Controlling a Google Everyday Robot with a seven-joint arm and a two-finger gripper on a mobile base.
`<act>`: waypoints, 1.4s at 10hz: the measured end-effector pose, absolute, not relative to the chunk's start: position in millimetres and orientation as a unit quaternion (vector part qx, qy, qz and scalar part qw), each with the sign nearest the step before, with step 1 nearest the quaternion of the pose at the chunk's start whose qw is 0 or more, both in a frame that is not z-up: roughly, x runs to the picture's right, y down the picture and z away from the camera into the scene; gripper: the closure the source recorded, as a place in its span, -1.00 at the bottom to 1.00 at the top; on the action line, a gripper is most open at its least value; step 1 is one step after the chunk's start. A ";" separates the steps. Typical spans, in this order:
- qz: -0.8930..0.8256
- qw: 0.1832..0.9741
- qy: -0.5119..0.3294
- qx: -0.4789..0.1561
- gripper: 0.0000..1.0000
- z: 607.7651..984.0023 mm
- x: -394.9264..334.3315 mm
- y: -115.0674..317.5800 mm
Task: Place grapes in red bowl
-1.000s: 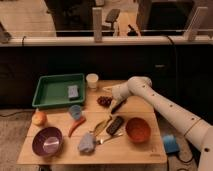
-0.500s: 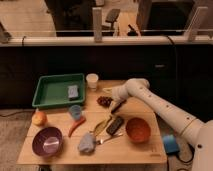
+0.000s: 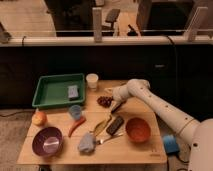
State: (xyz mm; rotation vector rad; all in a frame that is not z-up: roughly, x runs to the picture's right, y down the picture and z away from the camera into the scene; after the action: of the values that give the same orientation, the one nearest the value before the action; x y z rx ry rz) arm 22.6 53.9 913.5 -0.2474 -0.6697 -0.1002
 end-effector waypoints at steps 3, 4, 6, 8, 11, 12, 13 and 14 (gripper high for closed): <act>-0.043 0.936 -0.327 -0.123 -0.21 920.4 25.5 54.3; -0.044 0.936 -0.326 -0.123 0.03 921.0 26.6 55.1; -0.045 0.938 -0.321 -0.123 0.40 923.6 31.4 57.4; -0.038 0.937 -0.322 -0.128 0.82 930.6 33.0 60.5; -0.034 0.937 -0.322 -0.128 1.00 933.8 35.0 62.9; -0.037 0.937 -0.324 -0.126 1.00 931.9 34.5 62.5; -0.043 0.936 -0.326 -0.124 1.00 928.4 33.2 60.8; -0.051 0.935 -0.329 -0.121 1.00 921.0 30.0 56.1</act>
State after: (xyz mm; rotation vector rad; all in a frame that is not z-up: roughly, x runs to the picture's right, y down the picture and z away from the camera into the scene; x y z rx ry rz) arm 30.0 56.1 921.0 -0.2470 -0.6720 -0.1043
